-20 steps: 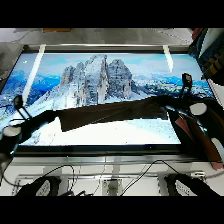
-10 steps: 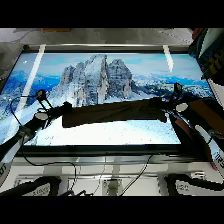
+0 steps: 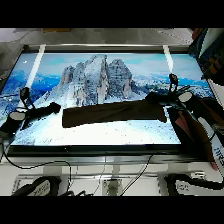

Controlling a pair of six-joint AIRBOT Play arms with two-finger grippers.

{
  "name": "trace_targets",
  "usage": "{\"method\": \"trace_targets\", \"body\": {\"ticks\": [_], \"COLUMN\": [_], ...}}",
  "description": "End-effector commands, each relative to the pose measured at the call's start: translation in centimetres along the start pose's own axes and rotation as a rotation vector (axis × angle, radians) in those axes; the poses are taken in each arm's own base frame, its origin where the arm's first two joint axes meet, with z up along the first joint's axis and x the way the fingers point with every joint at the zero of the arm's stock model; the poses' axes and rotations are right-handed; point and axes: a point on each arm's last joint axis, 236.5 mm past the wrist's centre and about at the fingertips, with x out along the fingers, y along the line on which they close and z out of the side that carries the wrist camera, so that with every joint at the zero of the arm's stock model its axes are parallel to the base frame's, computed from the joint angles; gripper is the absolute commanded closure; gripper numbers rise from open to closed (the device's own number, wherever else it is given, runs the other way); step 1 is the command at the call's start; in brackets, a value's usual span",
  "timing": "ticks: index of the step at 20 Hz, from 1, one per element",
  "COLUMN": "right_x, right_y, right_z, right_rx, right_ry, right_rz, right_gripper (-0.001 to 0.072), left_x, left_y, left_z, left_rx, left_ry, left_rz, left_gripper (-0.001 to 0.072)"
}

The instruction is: Fold the clothes and pants, and hang the long-sleeved shirts on hangers.

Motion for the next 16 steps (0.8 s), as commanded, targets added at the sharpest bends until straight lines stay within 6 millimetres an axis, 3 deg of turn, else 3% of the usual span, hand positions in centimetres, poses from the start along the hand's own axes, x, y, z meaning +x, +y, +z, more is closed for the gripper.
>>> {"method": "trace_targets", "body": {"ticks": [1, 3, 5, 8, 11, 12, 13, 14, 15, 16], "right_x": [-1.7, -2.5, -3.3, -4.1, -3.7, -3.3, -2.8, -2.4, -2.1, -1.8], "right_y": [2.8, 3.9, 5.3, 7.4, 9.8, 10.4, 10.8, 11.0, 11.1, 11.4], "right_z": [-0.1, 0.3, 0.7, 1.1, 0.7, 0.6, 1.0, 1.8, 2.9, 3.8], "right_rx": [-0.056, -0.072, -0.076, -0.116, -0.216, -0.244, -0.272, -0.304, -0.333, -0.347], "right_ry": [0.093, 0.108, 0.121, 0.130, 0.129, 0.119, 0.094, 0.048, -0.004, -0.047], "right_rz": [0.071, 0.099, 0.141, 0.179, 0.207, 0.198, 0.181, 0.153, 0.125, 0.111], "right_gripper": [0.0025, 0.0025, 0.0025, 0.0026, 0.0026, 0.0029, 0.0073, 0.0218, 0.0380, 0.0473], "left_x": [-1.0, 0.3, 2.2, 4.6, 6.0, 6.2, 6.2, 5.8, 4.9, 3.7], "left_y": [1.3, 1.2, -0.1, -3.3, -6.9, -8.0, -9.0, -9.9, -10.8, -11.3], "left_z": [-6.0, -8.8, -9.6, -8.7, -7.3, -6.9, -6.4, -6.1, -5.3, -4.0], "left_rx": [-0.102, -0.070, -0.078, -0.148, -0.133, -0.110, -0.080, -0.052, -0.012, 0.036], "left_ry": [0.271, 0.374, 0.389, 0.322, 0.231, 0.199, 0.172, 0.169, 0.163, 0.139], "left_rz": [-0.100, -0.156, -0.235, -0.382, -0.501, -0.529, -0.555, -0.583, -0.616, -0.629], "left_gripper": [0.0044, 0.0043, 0.0043, 0.0046, 0.0089, 0.0286, 0.0565, 0.0693, 0.0693, 0.0693]}}
